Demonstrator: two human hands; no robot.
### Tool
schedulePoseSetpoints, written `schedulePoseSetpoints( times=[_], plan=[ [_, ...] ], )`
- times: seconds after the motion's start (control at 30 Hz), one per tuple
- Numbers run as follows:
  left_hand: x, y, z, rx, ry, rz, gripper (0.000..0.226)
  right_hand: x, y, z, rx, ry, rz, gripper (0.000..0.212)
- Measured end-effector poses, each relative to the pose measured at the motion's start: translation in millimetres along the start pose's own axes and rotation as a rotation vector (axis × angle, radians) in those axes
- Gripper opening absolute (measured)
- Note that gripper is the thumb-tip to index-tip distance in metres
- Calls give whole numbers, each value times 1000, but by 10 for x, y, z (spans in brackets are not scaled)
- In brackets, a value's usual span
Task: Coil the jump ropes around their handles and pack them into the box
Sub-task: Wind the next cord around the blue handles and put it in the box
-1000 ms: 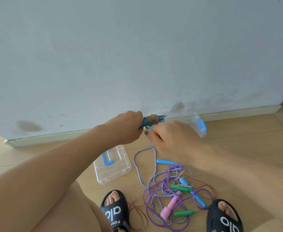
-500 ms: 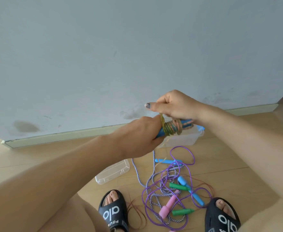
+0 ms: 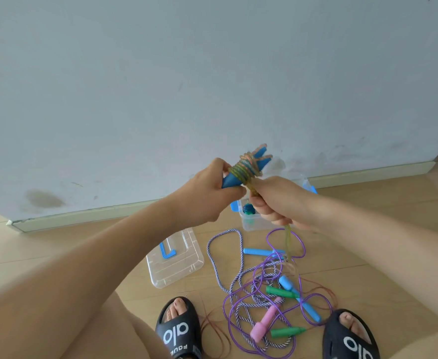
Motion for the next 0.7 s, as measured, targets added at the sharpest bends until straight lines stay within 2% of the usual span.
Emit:
schedulePoseSetpoints(
  times=[0.1,0.2,0.3,0.4,0.47,0.6,0.7],
  plan=[
    [-27,150,106,-87,0,-43,21,-62,56,-102,-37,-57,-50,48],
    [55,187,132,-63,40,134,21,-114,227,-204,-233,-173,-310,54],
    [111,167,157,37,27,339,15,-154,339,-300,-342,-240,-473,53],
    [25,237,185,126,12,603,15,-374,572,-423,-458,-326,-452,51],
    [11,323,174,159,59,717,19,-432,752,-518,-562,-347,-421,52],
    [292,166,18,328,197,843,19,-361,962,-521,-693,-369,-435,55],
    [492,-125,-112,515,210,878,22,-341,1008,-343,-695,-345,-406,56]
  ],
)
Point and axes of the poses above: each hand's wrist, its own z-axis towards the middle knuckle, its own x-axis out of the palm, y = z × x, the point moved 10 cm from there along z, towards the middle knuckle, and after that the axes turned 11 degrees about -y, right-handed, at the moved point
